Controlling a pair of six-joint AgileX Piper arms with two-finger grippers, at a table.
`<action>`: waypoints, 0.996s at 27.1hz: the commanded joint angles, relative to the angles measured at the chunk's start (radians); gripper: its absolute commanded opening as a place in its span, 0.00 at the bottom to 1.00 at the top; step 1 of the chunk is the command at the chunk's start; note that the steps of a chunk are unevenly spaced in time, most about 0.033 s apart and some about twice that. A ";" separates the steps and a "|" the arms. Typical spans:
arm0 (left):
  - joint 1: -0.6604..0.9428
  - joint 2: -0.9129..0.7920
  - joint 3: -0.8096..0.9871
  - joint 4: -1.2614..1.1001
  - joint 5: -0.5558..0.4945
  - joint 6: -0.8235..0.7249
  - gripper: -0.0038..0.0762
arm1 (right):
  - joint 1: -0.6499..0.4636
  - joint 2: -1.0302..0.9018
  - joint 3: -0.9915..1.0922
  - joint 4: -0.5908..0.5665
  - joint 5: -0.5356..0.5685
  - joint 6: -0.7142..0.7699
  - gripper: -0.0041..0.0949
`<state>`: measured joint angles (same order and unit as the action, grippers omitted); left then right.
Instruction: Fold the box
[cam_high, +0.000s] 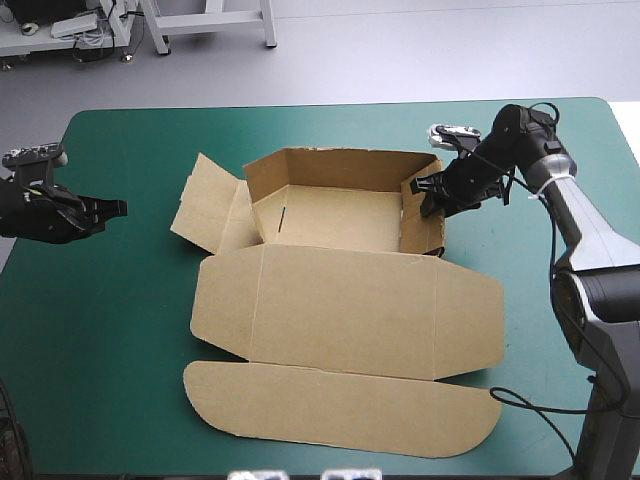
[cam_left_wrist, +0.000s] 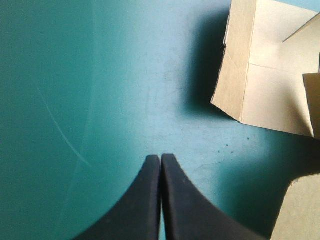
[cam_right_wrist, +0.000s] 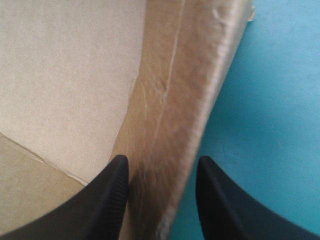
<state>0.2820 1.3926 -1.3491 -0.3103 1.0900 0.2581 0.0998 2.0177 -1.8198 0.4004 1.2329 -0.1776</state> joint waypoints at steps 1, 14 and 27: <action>-0.001 -0.031 -0.032 -0.028 -0.031 0.000 0.04 | 0.003 -0.025 -0.020 0.097 -0.039 -0.064 0.43; -0.001 -0.031 -0.032 -0.073 -0.031 0.000 0.04 | 0.003 -0.009 -0.020 0.144 -0.031 -0.055 0.03; -0.001 -0.028 -0.032 -0.067 -0.077 0.000 0.04 | 0.003 -0.168 -0.020 0.071 -0.033 -0.055 0.03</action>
<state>0.2820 1.3945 -1.3491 -0.3434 1.0715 0.2581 0.1008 1.9728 -1.8101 0.4282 1.1887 -0.2242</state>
